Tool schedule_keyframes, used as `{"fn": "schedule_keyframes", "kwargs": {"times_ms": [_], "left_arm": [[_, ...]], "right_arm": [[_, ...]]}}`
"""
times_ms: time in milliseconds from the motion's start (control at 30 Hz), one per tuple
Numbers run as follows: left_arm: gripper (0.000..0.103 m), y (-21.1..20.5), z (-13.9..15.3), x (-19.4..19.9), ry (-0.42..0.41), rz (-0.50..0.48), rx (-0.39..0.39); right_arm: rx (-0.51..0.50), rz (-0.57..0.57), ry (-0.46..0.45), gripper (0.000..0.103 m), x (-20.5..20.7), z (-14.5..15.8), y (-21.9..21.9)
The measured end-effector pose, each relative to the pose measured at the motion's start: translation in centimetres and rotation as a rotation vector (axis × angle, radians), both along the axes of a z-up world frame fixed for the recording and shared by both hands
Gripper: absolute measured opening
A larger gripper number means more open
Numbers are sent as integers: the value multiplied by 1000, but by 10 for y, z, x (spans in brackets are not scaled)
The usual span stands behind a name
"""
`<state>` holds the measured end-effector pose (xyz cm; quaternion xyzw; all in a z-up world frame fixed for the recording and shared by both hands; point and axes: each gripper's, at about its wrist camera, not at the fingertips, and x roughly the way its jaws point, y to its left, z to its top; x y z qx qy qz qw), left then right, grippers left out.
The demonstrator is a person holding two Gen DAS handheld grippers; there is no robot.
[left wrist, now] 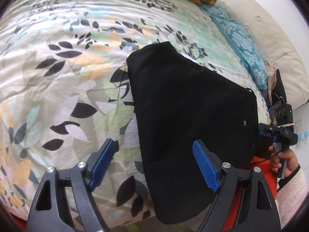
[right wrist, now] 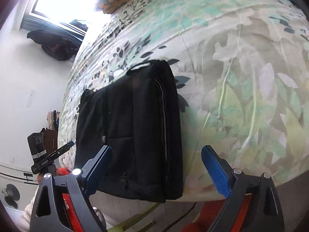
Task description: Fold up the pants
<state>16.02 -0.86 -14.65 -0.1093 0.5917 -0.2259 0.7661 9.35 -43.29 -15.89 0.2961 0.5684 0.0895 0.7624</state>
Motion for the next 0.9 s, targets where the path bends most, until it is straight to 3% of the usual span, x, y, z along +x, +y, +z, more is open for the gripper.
{"fn": "schedule_keyframes", "kwargs": {"times_ms": [133, 200, 267, 300, 333, 367, 400, 467, 567, 767, 900], "left_arm": [[85, -10, -20, 5, 41, -5, -13], [86, -15, -20, 7, 42, -14, -32], [82, -22, -19, 9, 74, -49, -93], [53, -27, -18, 9, 77, -66, -104], [37, -29, -14, 8, 51, -66, -69], [28, -30, -11, 7, 34, -65, -65], [18, -27, -6, 6, 30, -51, -86], [14, -19, 6, 4, 26, -16, -132], [12, -10, 31, -2, -15, -2, -156], [12, 41, 84, -3, -94, 44, -184], [13, 75, 85, 0, -124, 90, -131]], "right_arm": [[126, 76, 77, 93, 10, -34, 9], [198, 125, 69, 85, 13, -36, 17], [172, 163, 88, 80, 15, -40, 28], [149, 175, 94, 78, 15, -42, 32], [144, 170, 98, 68, 16, -42, 33], [153, 157, 97, 54, 14, -42, 31], [177, 147, 87, 49, 12, -40, 29], [195, 150, 45, 38, 8, -30, 30], [191, 159, -4, 32, 4, -8, 42], [224, 234, -122, 31, 8, 49, 89], [243, 272, -157, 31, 24, 58, 125]]}}
